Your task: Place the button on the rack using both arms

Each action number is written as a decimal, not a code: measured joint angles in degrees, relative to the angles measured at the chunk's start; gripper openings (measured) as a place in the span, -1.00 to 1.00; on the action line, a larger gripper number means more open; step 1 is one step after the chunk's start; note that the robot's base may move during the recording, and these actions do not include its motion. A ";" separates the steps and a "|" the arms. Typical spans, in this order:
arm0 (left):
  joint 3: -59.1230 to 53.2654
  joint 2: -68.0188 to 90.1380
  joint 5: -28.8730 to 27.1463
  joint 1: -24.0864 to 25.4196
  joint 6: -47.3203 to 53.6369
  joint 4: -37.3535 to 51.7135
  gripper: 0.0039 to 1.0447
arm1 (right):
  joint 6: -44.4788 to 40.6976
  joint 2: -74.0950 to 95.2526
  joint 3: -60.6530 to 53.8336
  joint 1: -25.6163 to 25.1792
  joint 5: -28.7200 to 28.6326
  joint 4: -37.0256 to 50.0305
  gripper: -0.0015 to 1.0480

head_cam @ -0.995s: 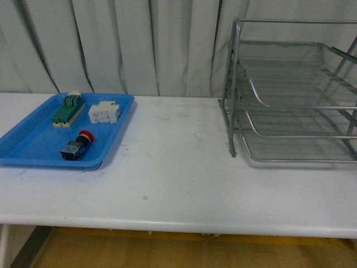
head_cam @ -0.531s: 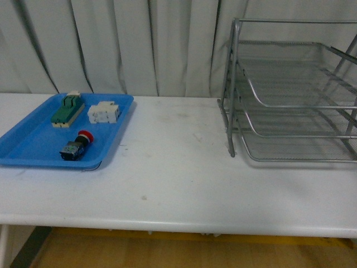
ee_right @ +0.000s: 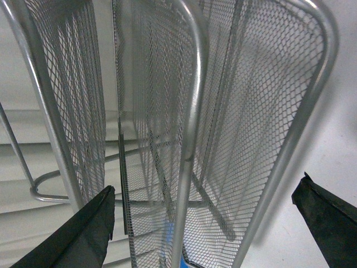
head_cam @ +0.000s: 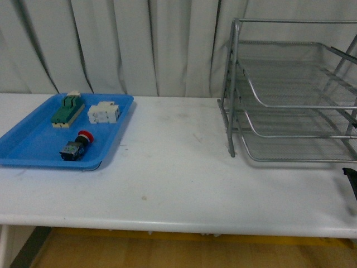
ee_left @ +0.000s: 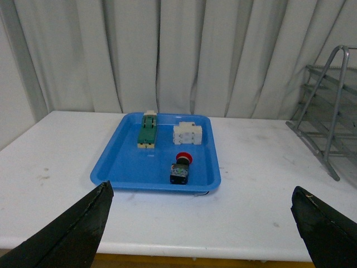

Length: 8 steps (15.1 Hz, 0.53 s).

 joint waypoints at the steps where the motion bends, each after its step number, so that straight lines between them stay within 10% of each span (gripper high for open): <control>1: 0.00 0.00 0.00 0.00 0.00 -0.02 0.88 | -0.02 0.63 1.44 0.33 0.04 0.07 0.87; 8: 0.00 0.00 0.00 0.00 0.00 -0.02 0.88 | -1.09 2.32 5.86 1.18 -0.33 0.11 0.87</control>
